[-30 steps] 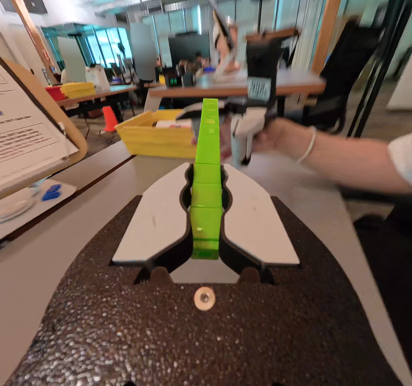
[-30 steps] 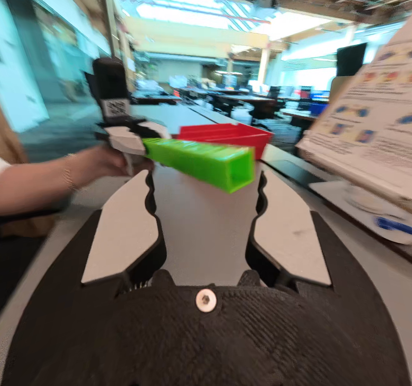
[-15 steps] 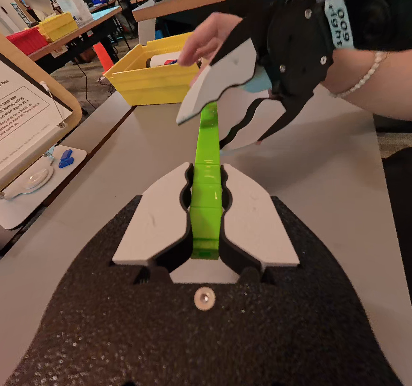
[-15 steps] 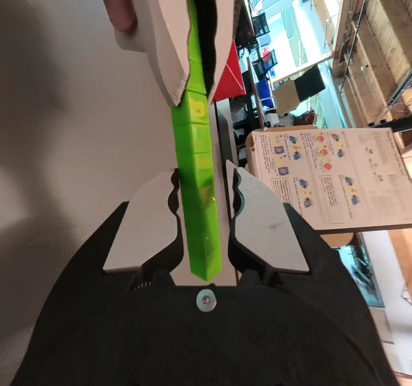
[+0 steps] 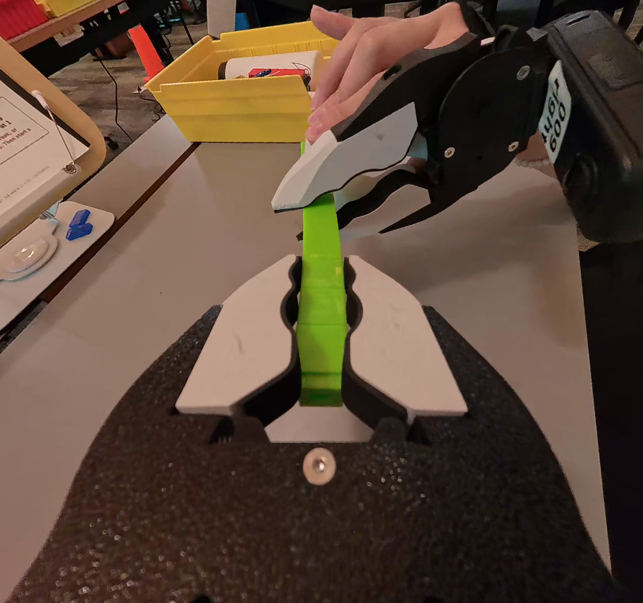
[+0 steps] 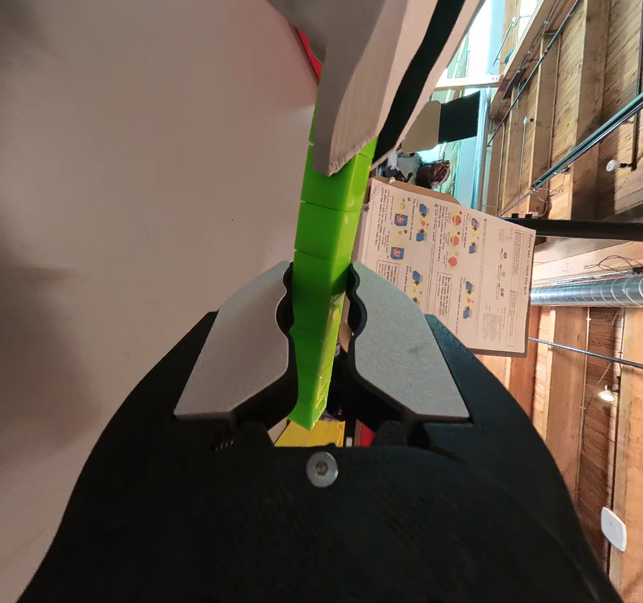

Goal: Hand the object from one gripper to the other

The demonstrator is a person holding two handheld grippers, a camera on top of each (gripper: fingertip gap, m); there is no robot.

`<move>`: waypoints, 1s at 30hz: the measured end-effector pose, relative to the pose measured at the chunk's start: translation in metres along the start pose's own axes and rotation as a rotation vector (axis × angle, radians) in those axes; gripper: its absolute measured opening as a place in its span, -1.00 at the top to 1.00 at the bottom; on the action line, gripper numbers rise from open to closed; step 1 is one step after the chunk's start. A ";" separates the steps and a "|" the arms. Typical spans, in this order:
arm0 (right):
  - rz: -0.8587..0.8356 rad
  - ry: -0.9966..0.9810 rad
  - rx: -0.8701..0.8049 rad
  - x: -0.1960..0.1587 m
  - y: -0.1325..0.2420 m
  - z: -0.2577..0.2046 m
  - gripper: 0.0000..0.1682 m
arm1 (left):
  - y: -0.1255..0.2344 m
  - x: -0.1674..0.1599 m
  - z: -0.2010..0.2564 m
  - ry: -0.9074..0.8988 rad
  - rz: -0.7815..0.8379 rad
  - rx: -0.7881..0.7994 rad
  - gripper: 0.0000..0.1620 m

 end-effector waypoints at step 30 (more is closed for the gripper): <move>0.712 -1.617 -0.301 0.001 0.022 0.075 0.68 | -0.040 0.013 -0.001 -0.104 0.198 0.276 0.48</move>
Point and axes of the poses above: each gripper's, where its closed fingertips meet, y back along the fingers, x out of its top, z = x × y across the jaws, the point moved 1 cm from there along y, back along the fingers, and after that the axes turned 10 degrees about z, right-handed, at the moved point
